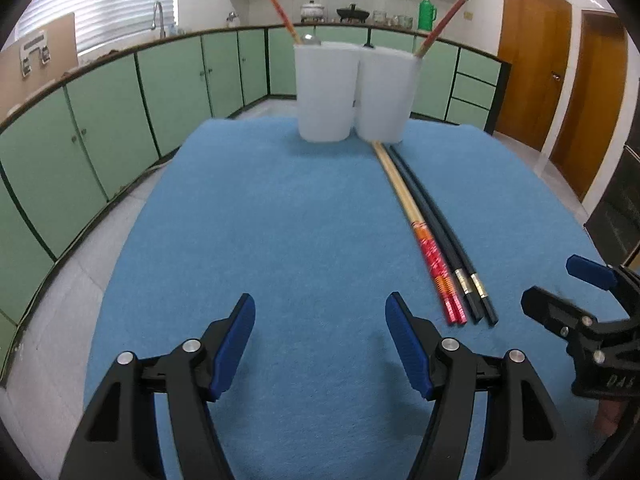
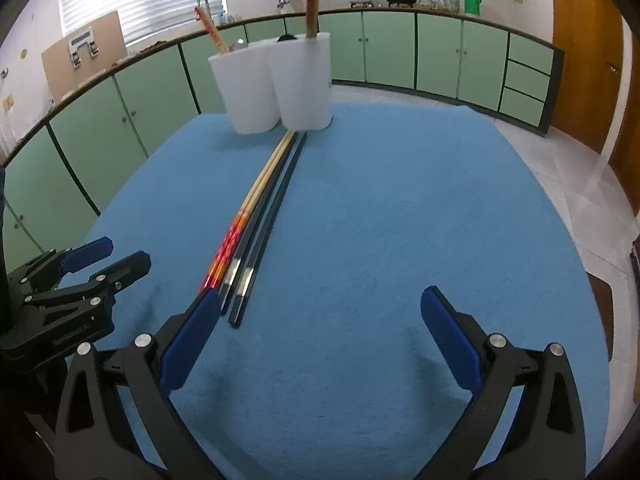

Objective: Organize utensils
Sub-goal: 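Move both open grippers back over the remaining chopsticks on the mat, then lower the right gripper onto a black chopstick and close it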

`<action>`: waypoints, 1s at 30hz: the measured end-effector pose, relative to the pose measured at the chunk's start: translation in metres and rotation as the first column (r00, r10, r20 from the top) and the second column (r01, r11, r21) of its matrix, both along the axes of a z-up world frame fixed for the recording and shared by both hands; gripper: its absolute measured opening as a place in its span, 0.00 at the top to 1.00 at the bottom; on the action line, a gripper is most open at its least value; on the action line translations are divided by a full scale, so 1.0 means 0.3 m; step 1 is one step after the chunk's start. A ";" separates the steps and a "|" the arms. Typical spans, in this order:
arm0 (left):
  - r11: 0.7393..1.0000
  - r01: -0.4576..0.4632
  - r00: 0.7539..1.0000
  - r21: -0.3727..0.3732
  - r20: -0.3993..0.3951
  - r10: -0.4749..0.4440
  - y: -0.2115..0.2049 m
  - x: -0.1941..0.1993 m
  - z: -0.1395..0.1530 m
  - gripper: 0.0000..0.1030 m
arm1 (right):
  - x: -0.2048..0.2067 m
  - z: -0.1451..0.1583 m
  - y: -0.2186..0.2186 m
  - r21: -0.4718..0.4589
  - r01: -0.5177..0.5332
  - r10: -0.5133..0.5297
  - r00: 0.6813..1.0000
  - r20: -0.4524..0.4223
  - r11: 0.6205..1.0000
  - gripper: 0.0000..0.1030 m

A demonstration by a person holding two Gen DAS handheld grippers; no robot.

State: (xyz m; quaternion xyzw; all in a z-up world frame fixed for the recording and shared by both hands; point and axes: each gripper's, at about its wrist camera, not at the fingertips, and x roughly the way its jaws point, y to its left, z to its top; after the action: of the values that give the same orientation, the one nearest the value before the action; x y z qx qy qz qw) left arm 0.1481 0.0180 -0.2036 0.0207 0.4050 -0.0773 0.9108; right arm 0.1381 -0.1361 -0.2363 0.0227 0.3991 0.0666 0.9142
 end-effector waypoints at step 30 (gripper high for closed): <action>0.999 -0.018 0.999 -0.040 -0.036 0.017 0.046 0.031 -0.020 0.35 | 0.005 -0.035 0.048 -0.030 -0.032 0.030 0.997 -0.064 0.999 0.52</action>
State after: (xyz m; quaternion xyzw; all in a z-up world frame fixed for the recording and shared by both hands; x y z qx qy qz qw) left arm 0.1574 0.0318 -0.2097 -0.0026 0.4199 -0.0777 0.9042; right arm 0.1397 -0.1218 -0.2467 0.0045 0.4294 0.0738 0.9001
